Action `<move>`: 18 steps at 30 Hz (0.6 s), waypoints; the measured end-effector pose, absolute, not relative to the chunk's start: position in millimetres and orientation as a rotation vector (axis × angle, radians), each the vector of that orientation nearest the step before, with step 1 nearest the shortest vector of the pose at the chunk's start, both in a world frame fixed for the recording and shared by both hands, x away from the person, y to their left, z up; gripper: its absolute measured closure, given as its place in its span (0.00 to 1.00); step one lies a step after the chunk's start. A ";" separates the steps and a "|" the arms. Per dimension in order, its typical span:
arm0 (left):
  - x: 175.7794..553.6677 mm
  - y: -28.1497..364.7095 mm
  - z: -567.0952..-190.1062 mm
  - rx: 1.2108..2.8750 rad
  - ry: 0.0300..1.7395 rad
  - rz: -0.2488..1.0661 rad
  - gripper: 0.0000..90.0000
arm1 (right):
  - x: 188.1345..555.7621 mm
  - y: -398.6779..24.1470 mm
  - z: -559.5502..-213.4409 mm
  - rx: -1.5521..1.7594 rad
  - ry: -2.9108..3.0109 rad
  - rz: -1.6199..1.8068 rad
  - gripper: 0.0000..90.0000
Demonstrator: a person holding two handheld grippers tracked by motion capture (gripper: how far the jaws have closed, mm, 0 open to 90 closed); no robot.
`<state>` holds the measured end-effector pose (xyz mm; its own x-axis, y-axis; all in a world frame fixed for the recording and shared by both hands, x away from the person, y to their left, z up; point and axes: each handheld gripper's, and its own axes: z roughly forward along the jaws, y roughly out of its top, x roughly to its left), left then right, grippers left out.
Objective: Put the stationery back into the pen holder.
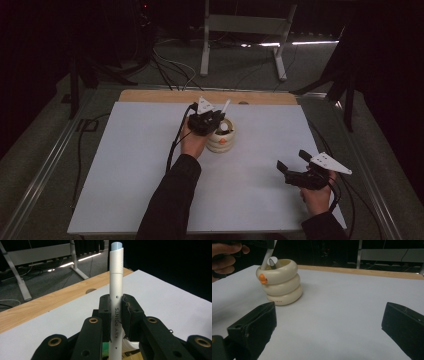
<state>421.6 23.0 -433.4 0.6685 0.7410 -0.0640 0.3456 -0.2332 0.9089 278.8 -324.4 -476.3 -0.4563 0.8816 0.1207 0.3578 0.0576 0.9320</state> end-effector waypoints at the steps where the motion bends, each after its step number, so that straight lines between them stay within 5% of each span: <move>1: 421.3 23.0 -433.5 1.836 0.860 0.470 0.88 | 278.7 -324.4 -476.2 1.236 1.850 1.396 0.00; 18: 428.9 18.1 -442.6 1.808 0.877 0.454 0.88 | 279.2 -324.6 -476.7 1.237 1.851 1.396 0.00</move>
<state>428.9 18.1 -442.6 0.6620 0.7440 -0.0912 0.3550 -0.2040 0.9123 279.2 -324.6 -476.7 -0.4560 0.8816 0.1219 0.3593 0.0570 0.9315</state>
